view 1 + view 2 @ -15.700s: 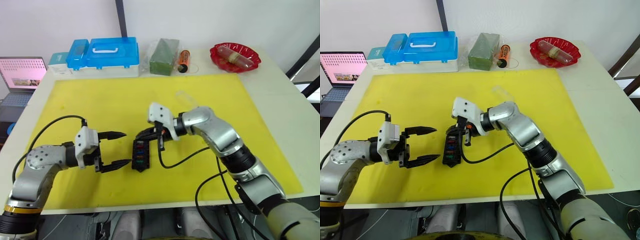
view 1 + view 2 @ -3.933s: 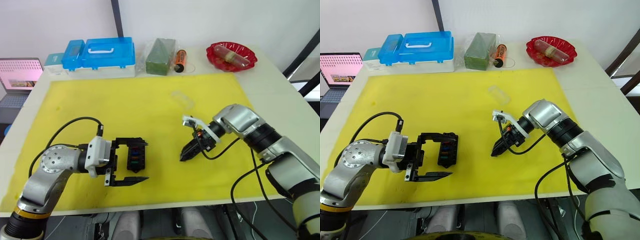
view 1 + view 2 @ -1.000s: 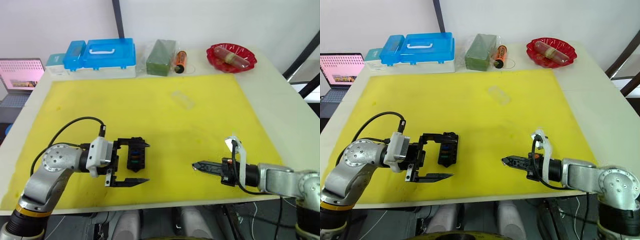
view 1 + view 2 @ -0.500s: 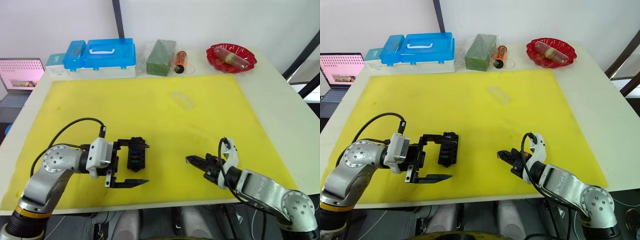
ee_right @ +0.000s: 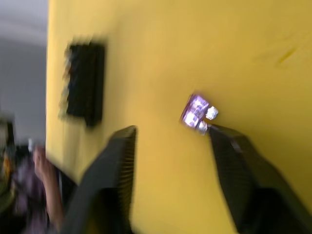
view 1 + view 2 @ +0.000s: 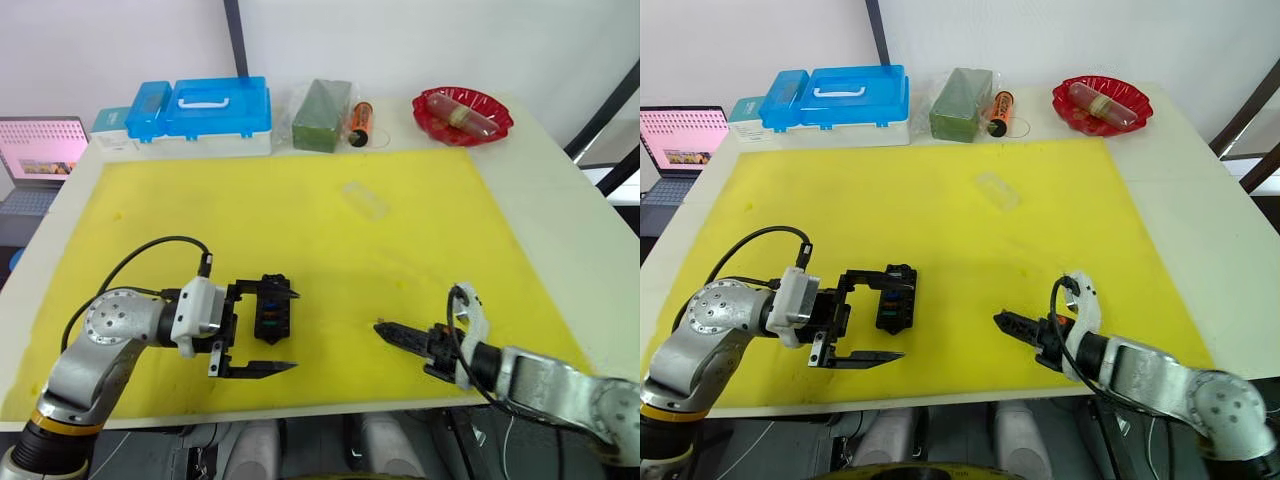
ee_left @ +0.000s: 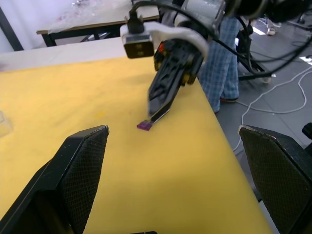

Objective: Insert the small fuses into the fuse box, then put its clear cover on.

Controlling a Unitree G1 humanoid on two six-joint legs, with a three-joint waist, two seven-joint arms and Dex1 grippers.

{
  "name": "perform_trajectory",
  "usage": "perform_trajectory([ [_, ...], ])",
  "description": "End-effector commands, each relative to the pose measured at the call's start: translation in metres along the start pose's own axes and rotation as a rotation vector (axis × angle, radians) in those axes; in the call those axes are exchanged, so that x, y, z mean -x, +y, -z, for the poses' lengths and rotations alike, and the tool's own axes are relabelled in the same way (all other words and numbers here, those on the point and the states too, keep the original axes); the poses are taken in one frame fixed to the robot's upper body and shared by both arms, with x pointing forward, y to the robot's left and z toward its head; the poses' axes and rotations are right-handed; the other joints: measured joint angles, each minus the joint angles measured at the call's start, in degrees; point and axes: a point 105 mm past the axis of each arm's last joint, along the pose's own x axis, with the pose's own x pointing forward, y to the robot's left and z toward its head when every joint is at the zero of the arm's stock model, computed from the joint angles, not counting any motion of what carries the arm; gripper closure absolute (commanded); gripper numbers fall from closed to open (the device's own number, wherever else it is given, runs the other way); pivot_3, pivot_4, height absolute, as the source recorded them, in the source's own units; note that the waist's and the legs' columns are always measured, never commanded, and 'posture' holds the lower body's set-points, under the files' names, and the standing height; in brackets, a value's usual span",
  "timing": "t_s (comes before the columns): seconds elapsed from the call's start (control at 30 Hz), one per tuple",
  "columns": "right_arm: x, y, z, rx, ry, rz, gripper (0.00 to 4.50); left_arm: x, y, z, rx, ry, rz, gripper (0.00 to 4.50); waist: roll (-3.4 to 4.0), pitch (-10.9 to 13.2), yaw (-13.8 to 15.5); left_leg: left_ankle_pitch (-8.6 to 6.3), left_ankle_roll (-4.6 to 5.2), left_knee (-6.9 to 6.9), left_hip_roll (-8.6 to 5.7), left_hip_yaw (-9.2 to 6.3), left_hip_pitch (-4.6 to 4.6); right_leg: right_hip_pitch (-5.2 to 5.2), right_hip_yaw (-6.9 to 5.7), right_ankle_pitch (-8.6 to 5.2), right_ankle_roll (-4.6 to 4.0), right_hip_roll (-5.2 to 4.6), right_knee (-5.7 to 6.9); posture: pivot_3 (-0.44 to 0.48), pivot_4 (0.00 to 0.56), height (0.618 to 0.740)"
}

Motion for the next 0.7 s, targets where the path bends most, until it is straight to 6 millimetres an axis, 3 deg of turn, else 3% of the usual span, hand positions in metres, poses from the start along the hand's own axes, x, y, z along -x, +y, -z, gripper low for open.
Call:
perform_trajectory([
  [0.03, 0.021, 0.012, -0.003, 0.096, 0.176, -0.115, 0.67, 0.000, 0.001, -0.005, -0.035, -0.009, 0.005, 0.00, 0.00, 0.0, 0.0, 0.00, 0.00, 0.00, 0.00, -0.02, -0.01, 0.01, -0.02, 0.00, 0.00, 0.01, -0.01, 0.000, 0.150, 0.740],
  [0.1, 0.032, 0.016, -0.007, 0.191, 0.309, -0.107, 0.04, 0.000, 0.000, -0.005, -0.035, -0.011, 0.006, 0.00, 0.04, 0.0, -0.1, 0.00, 0.00, 0.04, 0.00, 0.03, 0.00, 0.00, 0.00, 0.00, -0.01, 0.00, -0.01, 0.000, 0.150, 0.740],
  [0.17, 0.036, 0.017, -0.018, 0.273, 0.385, -0.096, 0.04, 0.000, 0.000, -0.005, -0.035, -0.011, 0.007, 0.00, 0.04, 0.0, -0.2, 0.00, 0.00, 0.03, 0.06, 0.04, 0.02, -0.02, 0.00, 0.01, -0.02, 0.07, -0.01, 0.000, 0.150, 0.740],
  [0.33, 0.020, 0.019, -0.050, 0.517, 0.465, -0.114, 0.04, -0.002, -0.001, -0.005, -0.036, -0.013, 0.007, 0.00, 0.09, 0.1, 0.1, 0.00, 0.00, -0.02, 0.22, 0.08, -0.04, -0.18, -0.04, 0.02, -0.03, 0.20, -0.01, 0.000, 0.150, 0.740],
  [0.43, 0.007, 0.020, -0.058, 0.667, 0.526, -0.164, 0.64, -0.002, -0.003, -0.005, -0.036, -0.012, 0.003, 0.00, 0.12, 0.1, 0.1, 0.00, 0.00, -0.02, 0.23, 0.10, -0.11, -0.21, -0.08, 0.03, -0.05, 0.17, -0.05, 0.000, 0.150, 0.740],
  [0.5, 0.003, 0.018, -0.058, 0.729, 0.571, -0.189, 1.30, -0.002, -0.003, -0.006, -0.036, -0.011, 0.002, 0.00, 0.12, 0.1, 0.1, 0.00, 0.00, -0.02, 0.23, 0.16, -0.12, -0.21, -0.07, 0.04, -0.04, 0.14, -0.06, 0.000, 0.150, 0.740],
  [0.6, -0.007, 0.021, -0.062, 0.740, 0.590, -0.229, 1.30, -0.002, -0.004, -0.006, -0.033, -0.008, -0.002, 0.00, 0.12, 0.1, 0.0, 0.00, -0.01, -0.01, 0.23, 0.17, -0.11, -0.21, -0.06, 0.04, -0.02, 0.13, -0.06, 0.000, 0.150, 0.740],
  [0.7, -0.013, 0.022, -0.066, 0.740, 0.604, -0.239, 1.86, -0.001, -0.005, -0.006, -0.029, -0.007, -0.004, 0.00, 0.12, 0.1, 0.0, 0.00, 0.00, -0.01, 0.23, 0.15, -0.08, -0.22, -0.06, 0.05, -0.03, 0.15, 0.00, 0.000, 0.150, 0.740],
])
